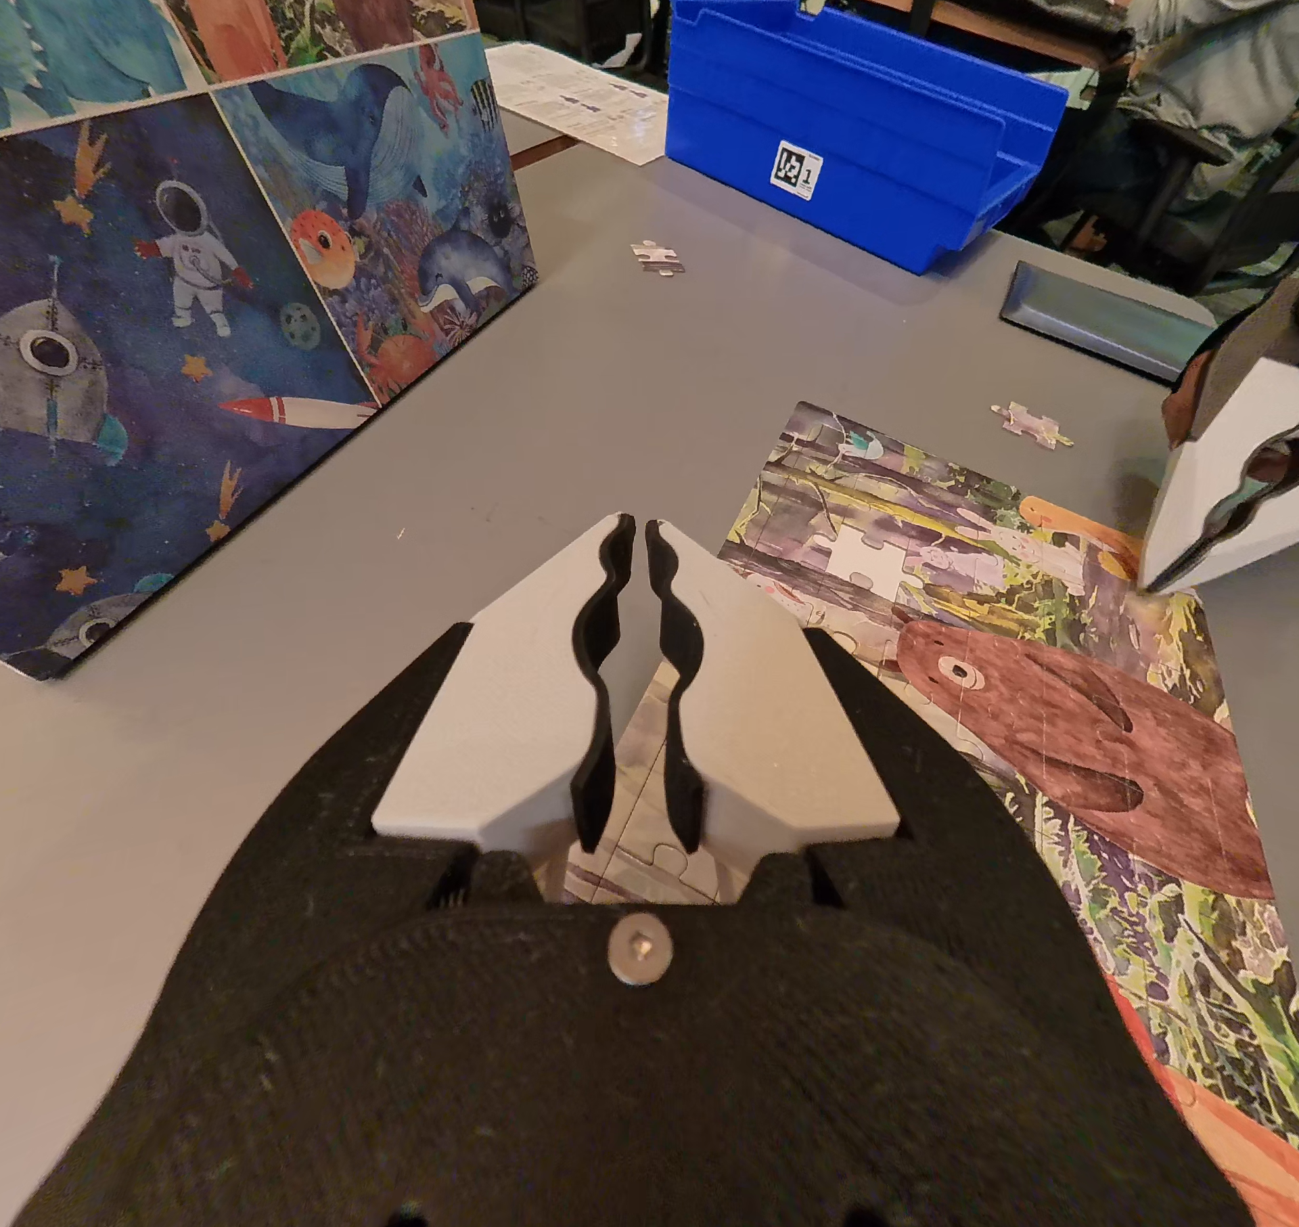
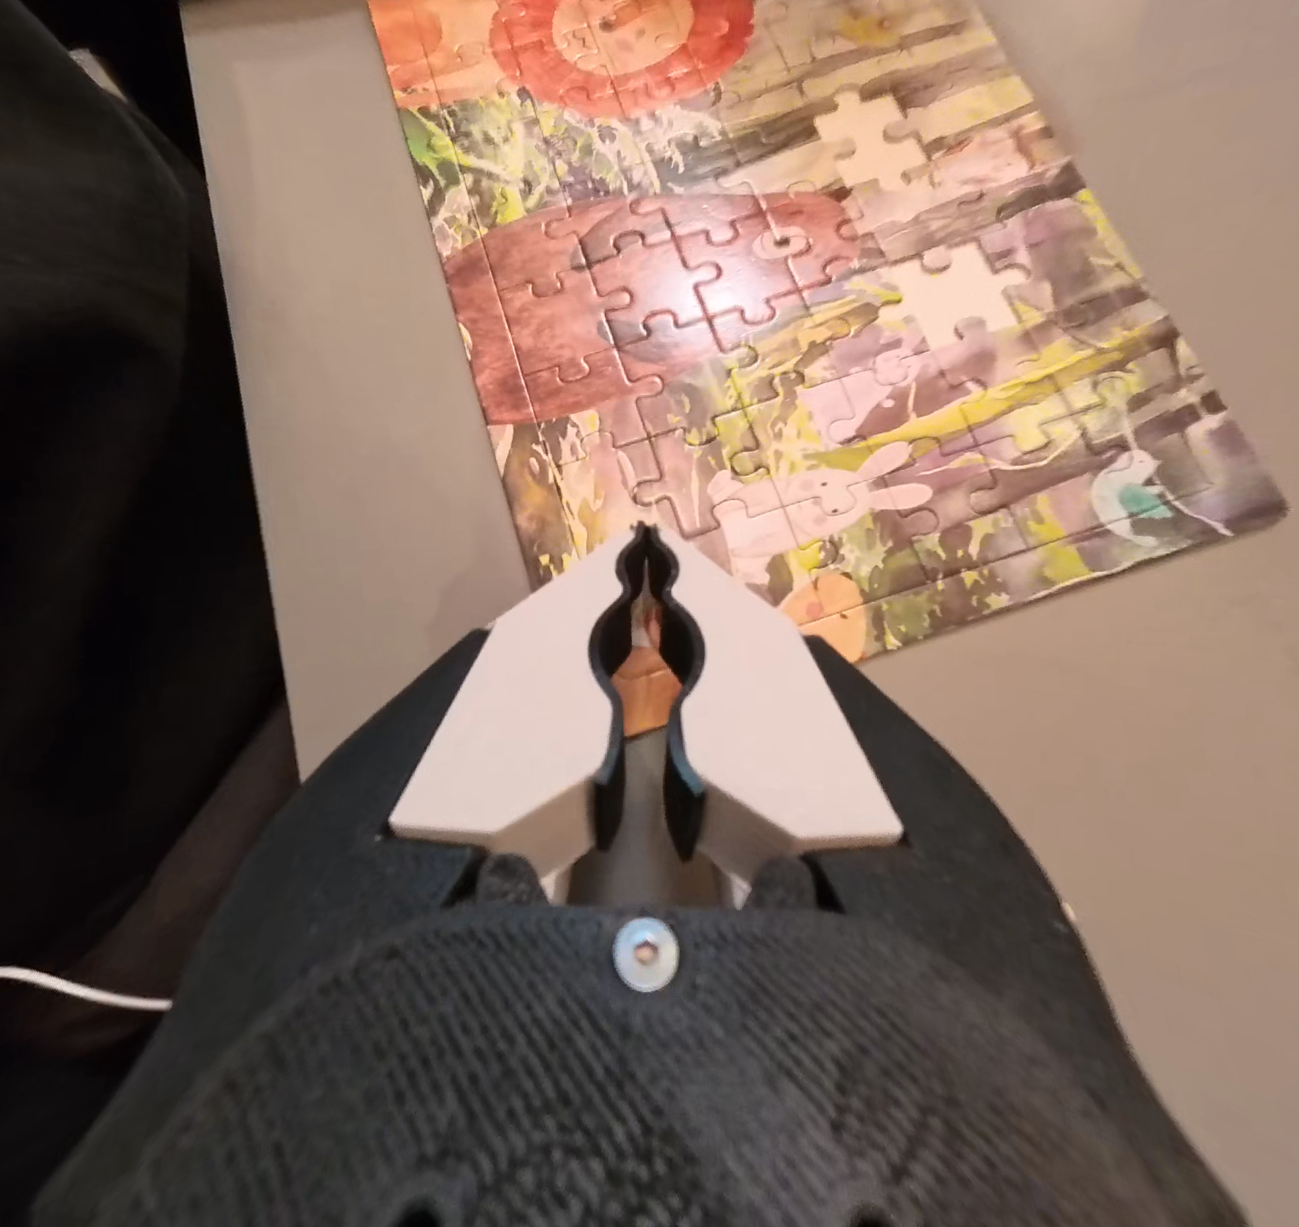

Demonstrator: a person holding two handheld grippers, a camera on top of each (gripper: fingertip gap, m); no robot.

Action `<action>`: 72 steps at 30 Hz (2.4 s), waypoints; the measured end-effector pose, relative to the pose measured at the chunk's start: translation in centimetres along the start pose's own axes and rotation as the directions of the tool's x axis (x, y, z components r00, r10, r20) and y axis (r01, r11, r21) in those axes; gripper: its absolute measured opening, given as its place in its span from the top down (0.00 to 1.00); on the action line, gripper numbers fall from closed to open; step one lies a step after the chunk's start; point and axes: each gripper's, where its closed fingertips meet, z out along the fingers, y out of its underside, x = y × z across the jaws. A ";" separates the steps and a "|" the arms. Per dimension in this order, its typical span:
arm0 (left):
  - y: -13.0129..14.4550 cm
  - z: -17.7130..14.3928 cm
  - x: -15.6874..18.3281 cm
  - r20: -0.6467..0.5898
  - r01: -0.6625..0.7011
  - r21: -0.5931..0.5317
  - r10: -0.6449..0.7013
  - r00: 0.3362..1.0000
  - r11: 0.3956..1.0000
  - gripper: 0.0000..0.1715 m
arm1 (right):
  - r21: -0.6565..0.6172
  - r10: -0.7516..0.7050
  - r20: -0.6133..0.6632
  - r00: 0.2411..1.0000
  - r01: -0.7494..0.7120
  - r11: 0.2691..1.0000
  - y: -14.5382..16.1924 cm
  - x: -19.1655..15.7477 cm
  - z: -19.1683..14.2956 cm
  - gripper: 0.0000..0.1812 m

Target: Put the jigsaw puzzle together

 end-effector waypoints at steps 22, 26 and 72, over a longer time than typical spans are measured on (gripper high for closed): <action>0.0 -0.1 0.0 0.004 -0.005 -0.002 0.005 1.000 1.000 0.99 | 0.035 -0.016 0.058 0.998 0.014 0.999 -0.9 -1.2 1.6 1.00; 0.0 -0.1 0.0 0.004 -0.005 -0.001 0.005 1.000 1.000 0.99 | 0.035 0.022 -0.130 0.991 -0.018 0.999 -1.1 2.4 1.4 0.94; 11.0 -6.0 10.6 -0.178 -0.260 -0.434 0.201 0.963 0.863 0.47 | -0.023 0.001 -0.072 0.997 -0.002 1.000 -5.2 1.6 5.9 0.58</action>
